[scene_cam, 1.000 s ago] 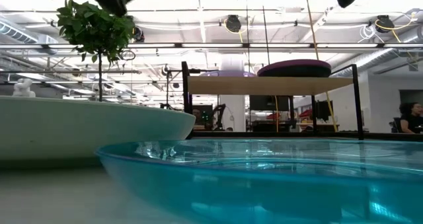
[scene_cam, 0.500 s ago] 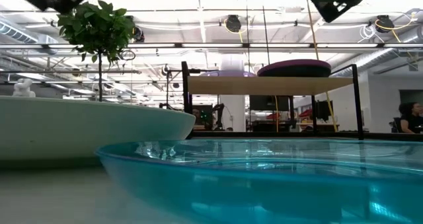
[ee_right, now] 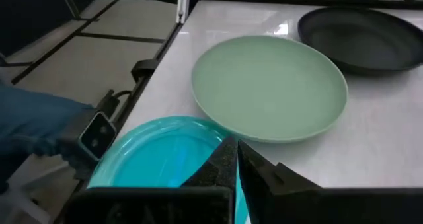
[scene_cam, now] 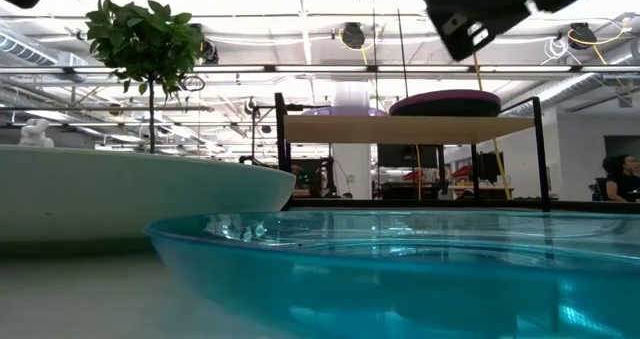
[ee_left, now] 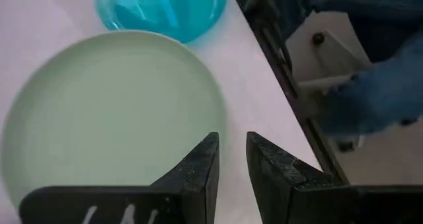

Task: Place and stack plates onto a shelf
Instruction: Stack the light green plate on top of the violet plate on the shelf

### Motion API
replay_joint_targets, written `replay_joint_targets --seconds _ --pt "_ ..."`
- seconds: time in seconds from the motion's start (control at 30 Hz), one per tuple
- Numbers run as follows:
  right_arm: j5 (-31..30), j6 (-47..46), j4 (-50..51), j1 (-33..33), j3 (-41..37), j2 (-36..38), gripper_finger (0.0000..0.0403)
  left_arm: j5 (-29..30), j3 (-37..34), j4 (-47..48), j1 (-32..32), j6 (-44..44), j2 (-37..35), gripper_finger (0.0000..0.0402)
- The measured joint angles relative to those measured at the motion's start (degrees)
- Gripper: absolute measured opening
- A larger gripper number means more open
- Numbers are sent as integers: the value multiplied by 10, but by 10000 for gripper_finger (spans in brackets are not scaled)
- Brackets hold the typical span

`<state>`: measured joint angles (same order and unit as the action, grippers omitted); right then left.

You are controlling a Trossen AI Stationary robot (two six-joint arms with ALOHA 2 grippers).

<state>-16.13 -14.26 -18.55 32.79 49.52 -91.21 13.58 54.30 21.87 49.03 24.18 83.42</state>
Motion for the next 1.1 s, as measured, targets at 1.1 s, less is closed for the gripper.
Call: replay_joint_targets --seconds 1.1 --pt "45 54 -58 -46 0 -77 0 95 0 4 59 -19 111 231"
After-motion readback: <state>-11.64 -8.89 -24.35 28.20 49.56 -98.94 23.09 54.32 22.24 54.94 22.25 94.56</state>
